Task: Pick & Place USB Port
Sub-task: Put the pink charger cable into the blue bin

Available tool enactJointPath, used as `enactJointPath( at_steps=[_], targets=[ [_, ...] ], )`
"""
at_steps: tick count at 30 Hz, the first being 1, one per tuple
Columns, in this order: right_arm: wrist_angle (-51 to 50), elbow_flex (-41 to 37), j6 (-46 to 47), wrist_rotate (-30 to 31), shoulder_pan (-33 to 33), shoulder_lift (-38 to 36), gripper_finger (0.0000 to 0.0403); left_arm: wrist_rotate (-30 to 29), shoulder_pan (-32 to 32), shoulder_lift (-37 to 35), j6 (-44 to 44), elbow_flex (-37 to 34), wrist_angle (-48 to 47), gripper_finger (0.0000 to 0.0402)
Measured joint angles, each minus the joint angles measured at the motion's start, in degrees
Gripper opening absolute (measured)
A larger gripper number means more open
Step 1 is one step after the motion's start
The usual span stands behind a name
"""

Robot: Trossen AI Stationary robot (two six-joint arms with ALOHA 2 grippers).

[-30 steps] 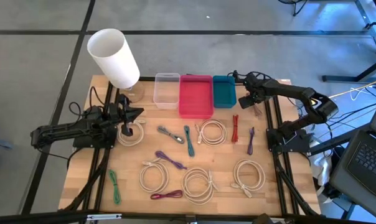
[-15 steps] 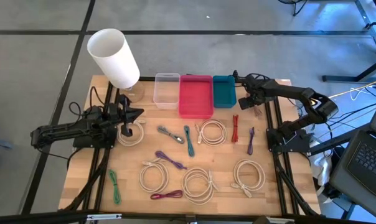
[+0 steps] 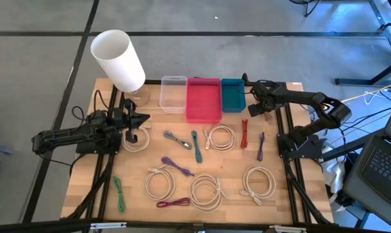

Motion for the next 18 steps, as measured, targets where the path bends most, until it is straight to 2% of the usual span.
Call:
enactJointPath(
  at_steps=[3, 6, 13, 18],
  targets=[
    [0.01, 0.0, 0.15, 0.02, 0.0, 0.0, 0.0136, 0.04, 0.0, 0.01, 0.0, 0.0, 0.0, 0.0004],
    [-0.01, 0.0, 0.16, 0.02, 0.0, 0.0, 0.0117, 1.2, 0.0, 0.01, -0.01, 0.0, 0.0, 0.0004],
    [-0.09, 0.02, 0.57, 0.15, 0.0, -0.09, 0.0017, 3.56, 0.0, 0.0, -0.5, 0.0, -0.02, 0.0004],
    [-0.09, 0.07, 0.99, 0.63, 0.02, -0.07, 0.0007, 3.56, 0.0, 0.01, -0.48, 0.0, -0.03, 0.0004]
  ],
)
